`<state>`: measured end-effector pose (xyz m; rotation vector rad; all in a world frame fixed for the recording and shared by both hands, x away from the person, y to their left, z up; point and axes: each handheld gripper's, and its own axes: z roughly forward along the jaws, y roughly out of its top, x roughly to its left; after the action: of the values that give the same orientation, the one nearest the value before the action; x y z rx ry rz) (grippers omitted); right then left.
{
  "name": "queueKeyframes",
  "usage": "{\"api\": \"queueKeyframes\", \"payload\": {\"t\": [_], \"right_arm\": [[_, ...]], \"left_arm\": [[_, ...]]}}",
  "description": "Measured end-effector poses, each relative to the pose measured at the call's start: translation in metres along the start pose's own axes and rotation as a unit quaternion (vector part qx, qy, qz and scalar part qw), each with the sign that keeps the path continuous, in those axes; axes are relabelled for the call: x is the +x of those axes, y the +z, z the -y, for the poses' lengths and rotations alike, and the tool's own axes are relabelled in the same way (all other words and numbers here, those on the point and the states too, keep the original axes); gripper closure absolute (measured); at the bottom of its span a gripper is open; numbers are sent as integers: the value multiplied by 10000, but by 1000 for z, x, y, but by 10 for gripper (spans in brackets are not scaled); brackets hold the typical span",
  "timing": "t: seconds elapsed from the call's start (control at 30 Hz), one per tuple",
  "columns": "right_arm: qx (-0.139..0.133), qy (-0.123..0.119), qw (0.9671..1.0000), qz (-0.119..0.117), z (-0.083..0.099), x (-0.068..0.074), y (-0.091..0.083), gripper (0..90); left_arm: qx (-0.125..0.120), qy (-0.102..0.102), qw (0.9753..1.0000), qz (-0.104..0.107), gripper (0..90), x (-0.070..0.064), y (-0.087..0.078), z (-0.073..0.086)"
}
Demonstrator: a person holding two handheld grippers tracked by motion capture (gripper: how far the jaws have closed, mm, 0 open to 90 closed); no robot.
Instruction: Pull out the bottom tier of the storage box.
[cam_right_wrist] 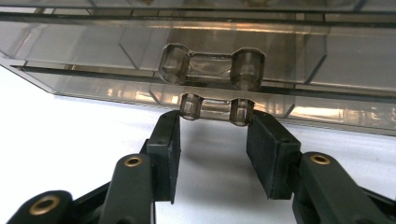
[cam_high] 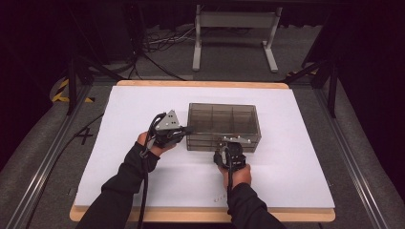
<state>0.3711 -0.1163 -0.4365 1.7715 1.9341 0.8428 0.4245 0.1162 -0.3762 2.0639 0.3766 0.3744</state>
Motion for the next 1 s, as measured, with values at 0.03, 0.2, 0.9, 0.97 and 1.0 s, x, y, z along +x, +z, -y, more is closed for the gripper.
{"api": "queueKeyframes", "payload": {"t": [0.03, 0.2, 0.9, 0.97, 1.0], "right_arm": [[-8, 3, 10000, -4, 0, 0, 0, 562], [-29, -58, 10000, 5, 4, 1, -2, 560], [-617, -1721, 9818, -511, 16, -31, -34, 225], [-639, -1799, 9784, -795, 18, -40, -37, 209], [-756, -1914, 9751, -824, 20, -48, -42, 204]], "left_arm": [[-4, 0, 10000, 1, 892, 0, 0, 0], [-11, -25, 10000, 14, 892, 0, 0, 0], [-401, -381, 9984, 113, 537, -17, -45, 29], [-127, -330, 9993, 150, 486, -25, -44, 37], [-6, -316, 9993, 186, 450, -28, -43, 41]]}}
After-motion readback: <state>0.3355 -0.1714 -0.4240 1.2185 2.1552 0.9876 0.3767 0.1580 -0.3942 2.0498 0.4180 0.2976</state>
